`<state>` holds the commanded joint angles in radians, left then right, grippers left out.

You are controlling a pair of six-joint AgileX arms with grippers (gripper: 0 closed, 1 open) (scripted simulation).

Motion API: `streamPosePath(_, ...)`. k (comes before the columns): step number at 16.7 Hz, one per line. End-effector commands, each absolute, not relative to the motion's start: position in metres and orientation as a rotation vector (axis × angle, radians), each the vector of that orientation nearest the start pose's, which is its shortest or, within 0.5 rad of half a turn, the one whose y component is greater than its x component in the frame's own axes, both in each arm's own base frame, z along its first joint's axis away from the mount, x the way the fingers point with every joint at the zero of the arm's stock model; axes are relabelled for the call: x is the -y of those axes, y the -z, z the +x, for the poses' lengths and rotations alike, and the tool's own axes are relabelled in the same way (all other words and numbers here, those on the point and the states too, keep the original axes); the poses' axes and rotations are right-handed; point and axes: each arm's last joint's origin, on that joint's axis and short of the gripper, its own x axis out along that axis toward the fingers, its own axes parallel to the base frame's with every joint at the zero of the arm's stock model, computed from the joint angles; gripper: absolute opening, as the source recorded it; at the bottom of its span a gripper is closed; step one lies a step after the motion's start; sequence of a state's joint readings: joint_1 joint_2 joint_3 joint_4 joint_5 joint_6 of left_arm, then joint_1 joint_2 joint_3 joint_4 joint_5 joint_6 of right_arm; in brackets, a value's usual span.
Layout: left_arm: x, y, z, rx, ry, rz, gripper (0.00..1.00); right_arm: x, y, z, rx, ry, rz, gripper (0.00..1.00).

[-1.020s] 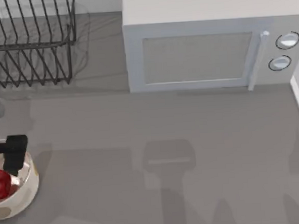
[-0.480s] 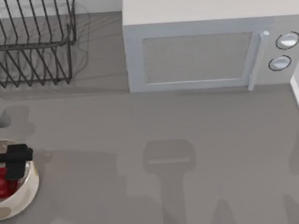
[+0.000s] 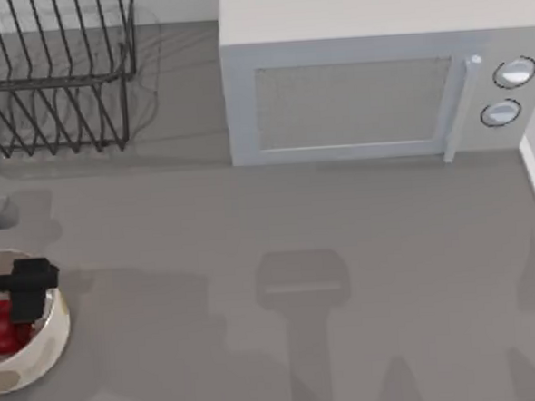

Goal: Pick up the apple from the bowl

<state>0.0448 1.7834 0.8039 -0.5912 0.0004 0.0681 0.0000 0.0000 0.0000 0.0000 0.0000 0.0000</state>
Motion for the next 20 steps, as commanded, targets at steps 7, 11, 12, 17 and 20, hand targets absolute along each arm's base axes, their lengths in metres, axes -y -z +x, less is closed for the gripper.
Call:
streamPosePath(7, -0.013, -0.089, 0.267, -1.571, 0.016, 0.016, 0.02, 0.001, -0.160, 0.106, 0.000, 0.000, 0.000, 1.00)
streamPosePath(11, -0.013, -0.089, 0.267, -1.571, 0.016, 0.016, 0.00, 0.001, -0.160, 0.106, 0.000, 0.000, 0.000, 1.00)
streamPosePath(12, -0.013, -0.089, 0.267, -1.571, 0.016, 0.016, 0.00, 0.001, -0.160, 0.106, 0.000, 0.000, 0.000, 1.00)
streamPosePath(17, -0.011, -0.130, 0.267, -1.475, 0.028, -0.005, 0.00, 0.001, -0.160, 0.106, 0.000, 0.000, 0.000, 1.00)
streamPosePath(20, -0.012, -0.142, 0.276, -1.484, 0.029, -0.006, 0.00, 0.001, -0.160, 0.106, 0.000, 0.000, 0.000, 1.00)
